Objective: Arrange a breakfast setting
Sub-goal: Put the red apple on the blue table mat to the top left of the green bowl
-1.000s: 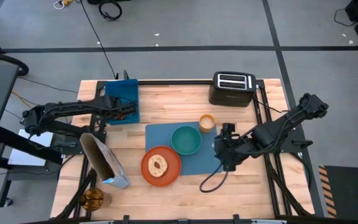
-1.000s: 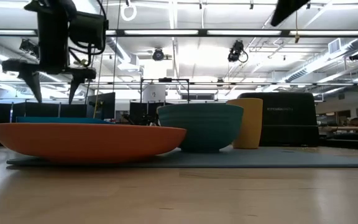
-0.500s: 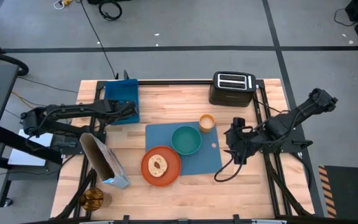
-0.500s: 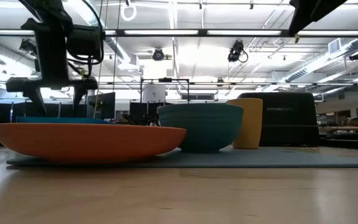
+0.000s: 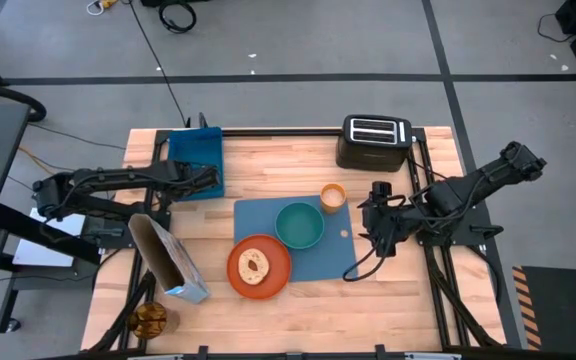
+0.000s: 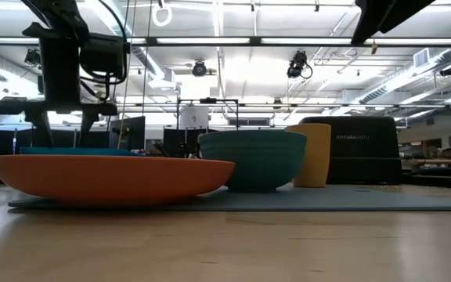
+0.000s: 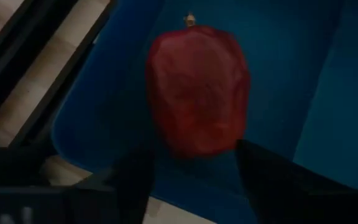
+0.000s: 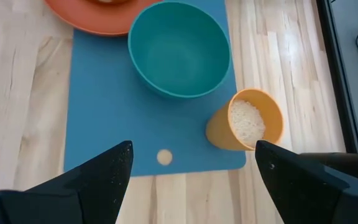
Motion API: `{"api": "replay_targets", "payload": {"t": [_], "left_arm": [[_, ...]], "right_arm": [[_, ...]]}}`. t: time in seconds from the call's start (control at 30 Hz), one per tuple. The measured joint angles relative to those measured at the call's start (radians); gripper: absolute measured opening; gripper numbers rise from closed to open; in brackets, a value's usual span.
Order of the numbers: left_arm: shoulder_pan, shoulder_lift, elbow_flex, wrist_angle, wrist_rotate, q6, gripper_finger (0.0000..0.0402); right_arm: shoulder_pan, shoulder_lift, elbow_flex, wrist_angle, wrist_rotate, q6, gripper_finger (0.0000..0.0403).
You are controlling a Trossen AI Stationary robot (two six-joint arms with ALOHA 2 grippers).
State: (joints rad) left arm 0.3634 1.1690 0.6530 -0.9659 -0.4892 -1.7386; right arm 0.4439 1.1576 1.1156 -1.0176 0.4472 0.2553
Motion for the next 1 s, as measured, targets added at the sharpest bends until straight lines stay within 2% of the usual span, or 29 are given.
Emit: {"api": "replay_targets", "payload": {"t": [0.17,0.3,0.57,0.77,1.0], "left_arm": [[0.028,0.000,-0.006,0.028,0.002,-0.001,0.0311],[0.070,0.000,-0.006,0.095,0.013,0.066,0.0349],[0.172,0.001,-0.006,0.079,0.057,0.108,0.0355],[0.272,0.016,-0.006,0.054,0.167,0.194,0.0355],[0.384,0.021,-0.006,0.100,0.278,0.334,0.0355]], "right_arm": [[-0.010,0.000,0.000,0.000,-0.003,-0.011,0.0346],[-0.017,0.000,0.000,0.000,-0.004,-0.020,0.0346],[-0.022,0.000,0.000,-0.001,-0.018,-0.021,0.0346],[-0.022,0.000,0.000,0.000,-0.030,-0.030,0.0346],[-0.026,0.001,0.000,0.002,-0.031,-0.053,0.0346]]}}
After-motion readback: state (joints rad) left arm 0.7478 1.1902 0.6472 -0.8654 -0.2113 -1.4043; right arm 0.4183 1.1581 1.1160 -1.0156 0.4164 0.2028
